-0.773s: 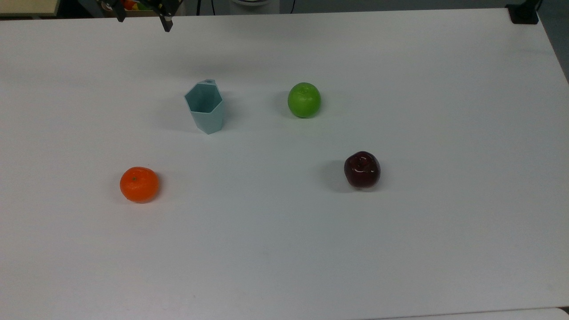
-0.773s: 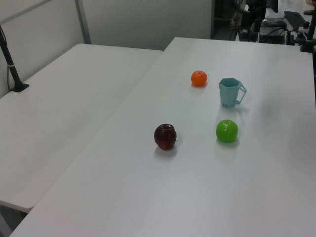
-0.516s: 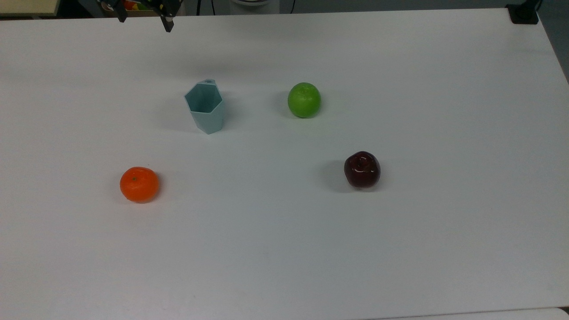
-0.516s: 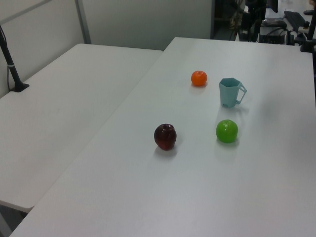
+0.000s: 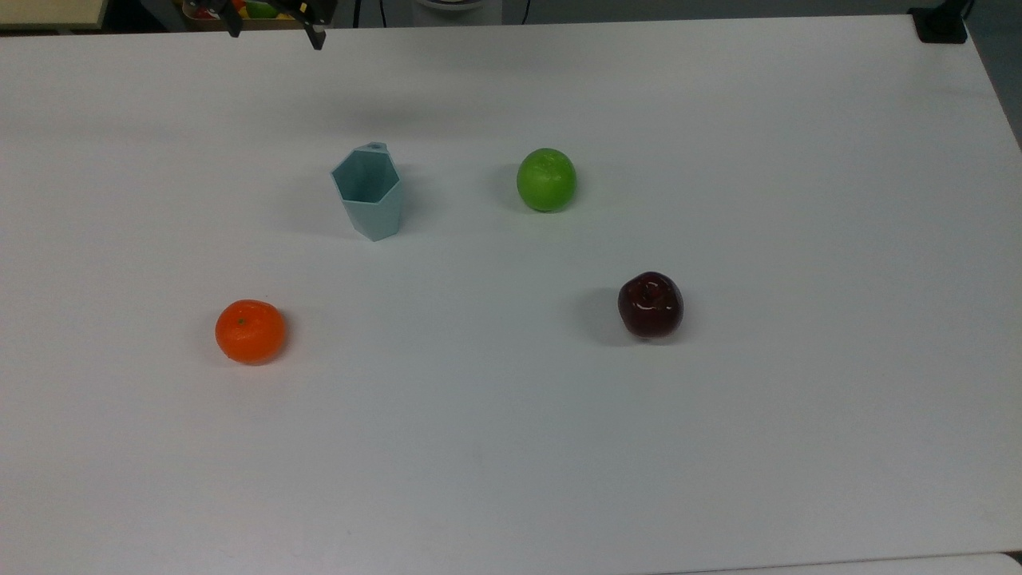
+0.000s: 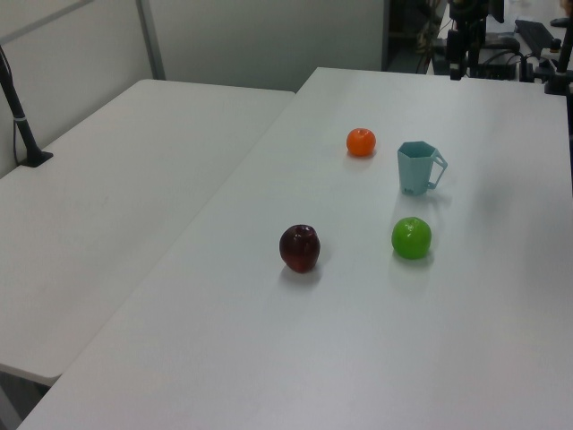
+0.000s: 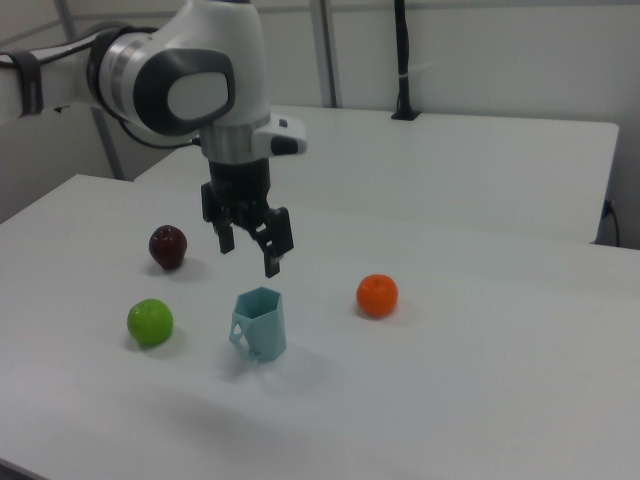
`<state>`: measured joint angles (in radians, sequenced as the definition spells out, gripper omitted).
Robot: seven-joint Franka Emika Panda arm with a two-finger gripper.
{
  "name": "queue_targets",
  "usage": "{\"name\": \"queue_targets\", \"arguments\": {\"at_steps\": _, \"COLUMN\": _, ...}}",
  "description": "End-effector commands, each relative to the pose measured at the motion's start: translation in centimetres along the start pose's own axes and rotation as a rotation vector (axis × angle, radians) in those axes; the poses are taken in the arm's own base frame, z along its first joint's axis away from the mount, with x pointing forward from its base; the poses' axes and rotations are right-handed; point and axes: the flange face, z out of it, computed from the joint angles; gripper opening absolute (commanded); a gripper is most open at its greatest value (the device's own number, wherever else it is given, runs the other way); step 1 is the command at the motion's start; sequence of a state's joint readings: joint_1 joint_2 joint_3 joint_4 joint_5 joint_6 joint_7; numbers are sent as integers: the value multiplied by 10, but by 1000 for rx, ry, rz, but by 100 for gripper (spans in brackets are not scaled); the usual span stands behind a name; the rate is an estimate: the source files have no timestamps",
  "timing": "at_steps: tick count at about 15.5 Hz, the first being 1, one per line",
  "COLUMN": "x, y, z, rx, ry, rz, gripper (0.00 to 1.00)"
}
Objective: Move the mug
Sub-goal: 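Move the open gripper down toward the light-blue hexagonal mug rim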
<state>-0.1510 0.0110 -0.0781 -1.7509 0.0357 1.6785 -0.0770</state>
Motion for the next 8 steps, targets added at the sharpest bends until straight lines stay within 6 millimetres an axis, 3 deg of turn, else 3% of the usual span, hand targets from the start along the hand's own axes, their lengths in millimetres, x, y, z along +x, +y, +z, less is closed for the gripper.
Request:
{"name": "queue_targets", "arguments": {"at_steps": 1, "x": -21, "y": -24, "z": 28, "rx": 12, "ry": -10, "rz": -66, "gripper": 100}}
{"name": "queue_targets", "arguments": {"at_steps": 4, "x": -35, "y": -41, "z": 65, "rx": 0, "ry": 17, "rz": -104, "gripper": 100}}
{"name": "queue_targets", "arguments": {"at_steps": 8, "x": -34, "y": -63, "z": 102, "rx": -14, "ry": 30, "rz": -148, "gripper": 100}}
